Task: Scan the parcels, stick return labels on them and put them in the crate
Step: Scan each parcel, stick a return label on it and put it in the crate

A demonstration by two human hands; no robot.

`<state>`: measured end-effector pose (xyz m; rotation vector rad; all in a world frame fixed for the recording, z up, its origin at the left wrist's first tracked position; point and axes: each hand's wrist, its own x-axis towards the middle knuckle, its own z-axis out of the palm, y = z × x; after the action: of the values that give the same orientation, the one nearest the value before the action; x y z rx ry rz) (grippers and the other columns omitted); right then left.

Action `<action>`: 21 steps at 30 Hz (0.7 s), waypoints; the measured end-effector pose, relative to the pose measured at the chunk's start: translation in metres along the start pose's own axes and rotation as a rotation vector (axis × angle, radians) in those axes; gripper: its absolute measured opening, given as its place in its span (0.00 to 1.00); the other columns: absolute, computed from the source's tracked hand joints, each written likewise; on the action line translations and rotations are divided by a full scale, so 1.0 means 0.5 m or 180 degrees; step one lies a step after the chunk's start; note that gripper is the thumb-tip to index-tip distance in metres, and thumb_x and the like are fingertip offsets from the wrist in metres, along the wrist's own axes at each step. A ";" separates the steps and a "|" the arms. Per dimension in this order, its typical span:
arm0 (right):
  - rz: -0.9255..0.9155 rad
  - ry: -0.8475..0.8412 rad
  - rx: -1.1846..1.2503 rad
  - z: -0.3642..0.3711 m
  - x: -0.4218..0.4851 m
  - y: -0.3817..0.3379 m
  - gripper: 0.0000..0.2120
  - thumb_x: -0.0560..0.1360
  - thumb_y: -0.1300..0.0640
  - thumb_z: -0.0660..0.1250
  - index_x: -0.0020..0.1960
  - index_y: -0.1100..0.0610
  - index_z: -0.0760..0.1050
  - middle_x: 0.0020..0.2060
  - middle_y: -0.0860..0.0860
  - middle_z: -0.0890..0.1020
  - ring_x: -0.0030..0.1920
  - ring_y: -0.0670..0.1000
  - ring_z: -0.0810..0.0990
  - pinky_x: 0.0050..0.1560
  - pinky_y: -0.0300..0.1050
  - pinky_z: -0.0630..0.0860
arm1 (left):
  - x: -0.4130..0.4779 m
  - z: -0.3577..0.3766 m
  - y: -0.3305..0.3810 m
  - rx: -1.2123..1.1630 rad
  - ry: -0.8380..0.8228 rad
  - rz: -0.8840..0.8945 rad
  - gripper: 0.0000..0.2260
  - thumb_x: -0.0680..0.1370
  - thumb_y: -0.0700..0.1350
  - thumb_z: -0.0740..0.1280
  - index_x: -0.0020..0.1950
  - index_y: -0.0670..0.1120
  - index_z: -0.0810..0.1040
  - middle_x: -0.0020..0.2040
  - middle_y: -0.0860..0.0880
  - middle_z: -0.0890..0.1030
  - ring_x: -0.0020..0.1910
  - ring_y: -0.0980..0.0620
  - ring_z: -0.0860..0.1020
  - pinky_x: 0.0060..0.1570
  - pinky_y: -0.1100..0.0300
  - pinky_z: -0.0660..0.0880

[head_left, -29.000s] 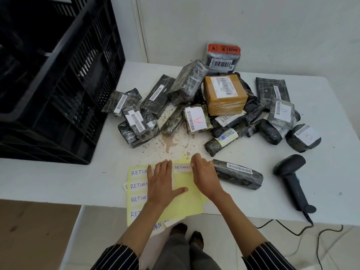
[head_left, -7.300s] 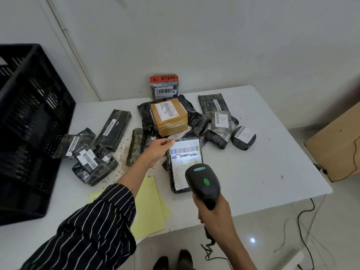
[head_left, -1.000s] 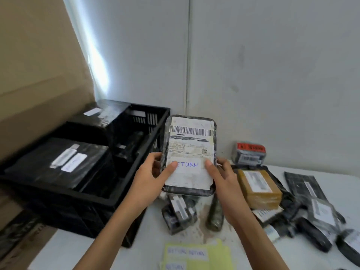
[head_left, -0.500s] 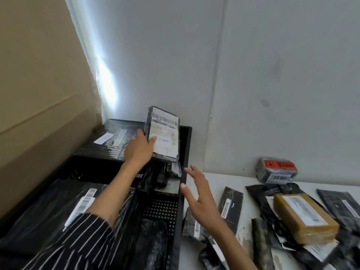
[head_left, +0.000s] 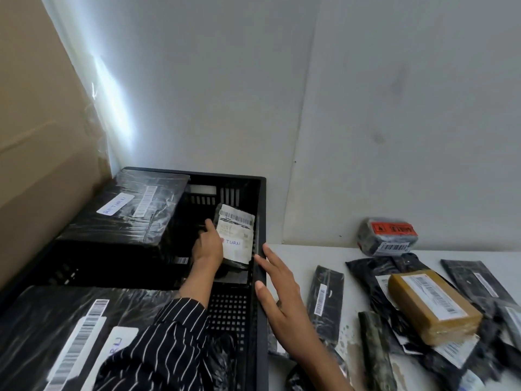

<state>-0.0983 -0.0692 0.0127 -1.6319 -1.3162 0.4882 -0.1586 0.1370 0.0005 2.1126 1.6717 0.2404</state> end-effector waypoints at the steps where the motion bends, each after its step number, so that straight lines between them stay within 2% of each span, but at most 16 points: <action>1: -0.0003 0.0004 -0.0006 0.000 0.000 0.000 0.24 0.76 0.39 0.50 0.71 0.40 0.61 0.72 0.30 0.54 0.73 0.35 0.51 0.71 0.41 0.50 | 0.003 0.003 -0.001 0.0044 0.0002 -0.0002 0.16 0.81 0.41 0.58 0.66 0.39 0.60 0.62 0.36 0.72 0.57 0.37 0.75 0.47 0.50 0.70; 6: -0.0032 0.0014 0.0072 0.001 0.001 0.003 0.23 0.77 0.39 0.51 0.71 0.39 0.61 0.72 0.31 0.55 0.73 0.35 0.51 0.71 0.42 0.50 | 0.008 -0.003 0.001 0.0129 -0.0102 -0.0115 0.22 0.80 0.48 0.61 0.69 0.39 0.62 0.67 0.36 0.67 0.65 0.38 0.69 0.57 0.47 0.70; 9: 0.0006 0.0013 0.0349 -0.009 -0.002 0.005 0.20 0.79 0.43 0.56 0.70 0.39 0.62 0.72 0.31 0.58 0.73 0.35 0.54 0.72 0.45 0.53 | -0.009 -0.022 0.025 0.0020 0.0159 0.0017 0.23 0.79 0.50 0.63 0.69 0.39 0.62 0.67 0.35 0.65 0.65 0.37 0.66 0.58 0.46 0.69; 12: 0.0068 0.0251 0.0517 -0.035 -0.014 0.024 0.18 0.79 0.43 0.58 0.68 0.42 0.65 0.70 0.35 0.65 0.70 0.36 0.60 0.70 0.37 0.59 | -0.034 -0.053 0.068 -0.0390 0.0529 0.0442 0.19 0.79 0.47 0.62 0.67 0.39 0.65 0.65 0.36 0.66 0.63 0.38 0.67 0.58 0.48 0.69; 15: 0.0286 0.0666 0.0325 -0.075 -0.032 0.073 0.12 0.78 0.48 0.62 0.61 0.48 0.73 0.63 0.41 0.74 0.63 0.37 0.70 0.62 0.30 0.66 | -0.061 -0.080 0.130 -0.0854 0.0789 0.1001 0.14 0.79 0.45 0.63 0.62 0.40 0.71 0.61 0.39 0.69 0.59 0.42 0.71 0.55 0.52 0.69; 17: 0.0594 0.0963 0.0084 -0.104 -0.044 0.122 0.06 0.78 0.56 0.64 0.54 0.50 0.76 0.53 0.43 0.79 0.53 0.40 0.76 0.51 0.33 0.71 | -0.078 -0.081 0.181 -0.1060 0.0802 0.1406 0.09 0.78 0.43 0.63 0.55 0.40 0.75 0.56 0.40 0.73 0.53 0.43 0.74 0.52 0.54 0.71; 19: 0.0918 0.1155 -0.0122 -0.132 -0.054 0.173 0.04 0.77 0.60 0.64 0.49 0.53 0.76 0.45 0.47 0.80 0.44 0.45 0.78 0.43 0.39 0.73 | -0.094 -0.062 0.234 -0.1097 0.0574 0.1702 0.07 0.77 0.42 0.63 0.50 0.39 0.77 0.51 0.40 0.77 0.50 0.43 0.76 0.51 0.53 0.73; 21: 0.1272 0.1143 -0.0282 -0.156 -0.062 0.220 0.03 0.77 0.62 0.64 0.47 0.56 0.76 0.43 0.52 0.81 0.42 0.50 0.78 0.40 0.40 0.71 | -0.114 -0.020 0.281 -0.0976 0.0066 0.1747 0.08 0.77 0.42 0.63 0.50 0.38 0.78 0.50 0.39 0.80 0.51 0.42 0.77 0.52 0.52 0.74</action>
<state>0.0097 -0.1265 -0.0513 -1.9609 -0.7580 0.3508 -0.0532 0.0598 0.0777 2.2774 0.9520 0.6392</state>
